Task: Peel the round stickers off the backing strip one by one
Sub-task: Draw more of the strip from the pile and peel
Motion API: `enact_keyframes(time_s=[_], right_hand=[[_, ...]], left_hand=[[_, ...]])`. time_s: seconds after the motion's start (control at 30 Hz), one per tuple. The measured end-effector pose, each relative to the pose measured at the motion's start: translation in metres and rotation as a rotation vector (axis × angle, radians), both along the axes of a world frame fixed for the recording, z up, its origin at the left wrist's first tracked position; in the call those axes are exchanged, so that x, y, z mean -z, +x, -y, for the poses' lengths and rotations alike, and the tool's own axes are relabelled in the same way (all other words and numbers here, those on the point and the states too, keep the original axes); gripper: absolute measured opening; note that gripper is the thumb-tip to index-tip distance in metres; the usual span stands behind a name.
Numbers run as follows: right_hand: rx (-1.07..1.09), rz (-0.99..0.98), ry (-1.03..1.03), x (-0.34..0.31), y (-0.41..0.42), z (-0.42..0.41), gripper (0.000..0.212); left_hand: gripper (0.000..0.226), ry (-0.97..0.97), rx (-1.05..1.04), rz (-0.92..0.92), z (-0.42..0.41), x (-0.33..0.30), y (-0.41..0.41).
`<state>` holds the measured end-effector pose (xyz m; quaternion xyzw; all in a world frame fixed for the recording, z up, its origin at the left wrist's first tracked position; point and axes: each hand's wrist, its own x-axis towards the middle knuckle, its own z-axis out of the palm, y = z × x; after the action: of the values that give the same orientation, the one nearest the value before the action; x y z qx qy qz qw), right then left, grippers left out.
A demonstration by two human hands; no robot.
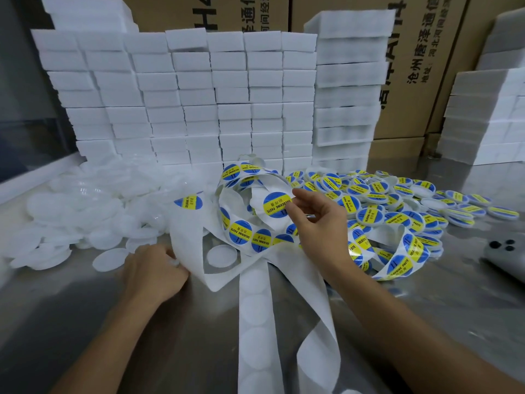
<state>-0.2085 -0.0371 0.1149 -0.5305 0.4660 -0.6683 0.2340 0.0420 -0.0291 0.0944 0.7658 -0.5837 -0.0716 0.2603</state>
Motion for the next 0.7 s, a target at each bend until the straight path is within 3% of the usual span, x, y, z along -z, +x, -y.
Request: enact_keyframes(time_s=[0.17,0.33,0.43,0.57,0.7], right_hand=[[0.028,-0.050,0.000,0.002,0.001,0.002,0.015],[0.030,-0.055,-0.023,0.003,0.002,0.003,0.018],[0.022,-0.070,-0.017,0.003,0.001,0.005,0.013],[0.005,-0.106,-0.023,0.003,0.001,0.005,0.009],[-0.012,-0.115,-0.015,0.001,0.005,0.001,0.008]], left_hand=[[0.011,0.011,-0.024,-0.008,0.004,0.004,0.004],[0.025,-0.107,-0.098,-0.033,0.009,0.008,0.006],[0.036,-0.284,-0.206,0.009,0.010,0.004,0.010],[0.035,-0.609,-0.260,-0.035,0.005,-0.008,0.012],[0.031,-0.955,-0.019,-0.011,-0.004,-0.016,-0.001]])
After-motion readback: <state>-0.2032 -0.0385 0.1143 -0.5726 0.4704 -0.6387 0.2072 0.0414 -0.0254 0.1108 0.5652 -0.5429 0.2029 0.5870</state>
